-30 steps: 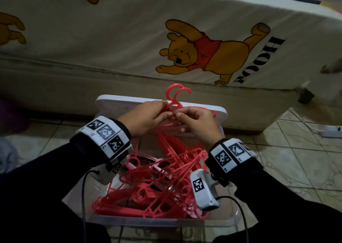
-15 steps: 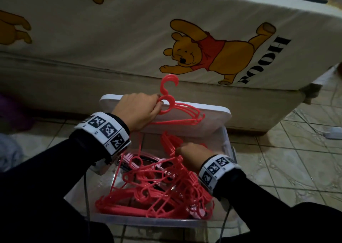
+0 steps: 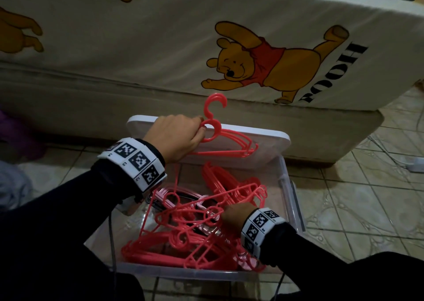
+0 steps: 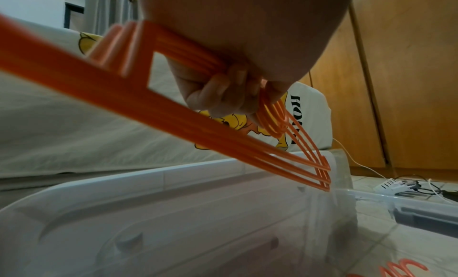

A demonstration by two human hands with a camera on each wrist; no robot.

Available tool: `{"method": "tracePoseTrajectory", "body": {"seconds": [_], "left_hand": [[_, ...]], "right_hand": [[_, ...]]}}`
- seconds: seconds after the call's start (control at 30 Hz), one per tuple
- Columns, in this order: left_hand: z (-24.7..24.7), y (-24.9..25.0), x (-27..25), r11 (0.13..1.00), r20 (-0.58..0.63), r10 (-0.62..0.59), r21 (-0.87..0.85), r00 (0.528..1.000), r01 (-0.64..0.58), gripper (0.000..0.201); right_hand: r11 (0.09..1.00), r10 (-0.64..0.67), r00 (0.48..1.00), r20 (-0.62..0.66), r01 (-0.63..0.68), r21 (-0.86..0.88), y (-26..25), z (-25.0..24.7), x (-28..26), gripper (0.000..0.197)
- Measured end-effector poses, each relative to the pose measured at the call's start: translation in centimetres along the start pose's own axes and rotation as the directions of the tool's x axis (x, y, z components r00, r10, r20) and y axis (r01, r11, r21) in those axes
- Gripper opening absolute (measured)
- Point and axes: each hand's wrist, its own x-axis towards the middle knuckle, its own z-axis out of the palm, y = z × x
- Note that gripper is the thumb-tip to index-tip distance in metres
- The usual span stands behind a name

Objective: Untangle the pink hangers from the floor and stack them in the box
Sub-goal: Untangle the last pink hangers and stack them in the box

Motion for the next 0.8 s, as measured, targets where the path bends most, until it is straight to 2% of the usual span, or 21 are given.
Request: {"method": "tracePoseTrajectory", "body": {"seconds": [0.07, 0.17, 0.3, 0.37, 0.53, 0.63, 0.8], "left_hand": [[0.0, 0.0, 0.0, 1.0, -0.008, 0.001, -0.005, 1.0, -0.001, 0.033], [0.0, 0.0, -0.1, 1.0, -0.018, 0.008, 0.001, 1.0, -0.008, 0.033], [0.1, -0.1, -0.2, 1.0, -0.016, 0.007, -0.001, 1.0, -0.007, 0.031], [0.1, -0.3, -0.2, 1.0, -0.017, 0.0, -0.007, 1.0, 0.0, 0.031], [0.0, -0.2, -0.1, 1.0, -0.014, -0.004, -0.003, 1.0, 0.004, 0.032], [0.0, -0.2, -0.1, 1.0, -0.019, -0.004, -0.004, 1.0, 0.004, 0.033], [-0.3, 0.0, -0.2, 0.999, -0.033, -0.041, -0.009, 0.999, 0.04, 0.031]], "right_hand": [[0.999, 0.036, 0.999, 0.024, -0.036, -0.001, 0.2, 1.3, 0.2, 0.02], [0.999, 0.036, 0.999, 0.025, -0.036, 0.0, 0.6, 2.6, 0.6, 0.018], [1.0, -0.017, 0.999, -0.044, 0.017, -0.003, 0.3, 0.1, -0.2, 0.019], [0.997, -0.036, 0.993, -0.116, 0.043, 0.061, 0.3, -1.8, -0.9, 0.019], [0.994, 0.05, 0.981, -0.189, -0.03, 0.109, 0.9, -5.1, -2.4, 0.029], [0.985, 0.101, 0.965, -0.241, -0.063, 0.161, 1.2, -6.4, -3.0, 0.021], [0.942, 0.246, 0.886, -0.393, -0.123, 0.311, 1.4, -7.7, -3.8, 0.018]]}}
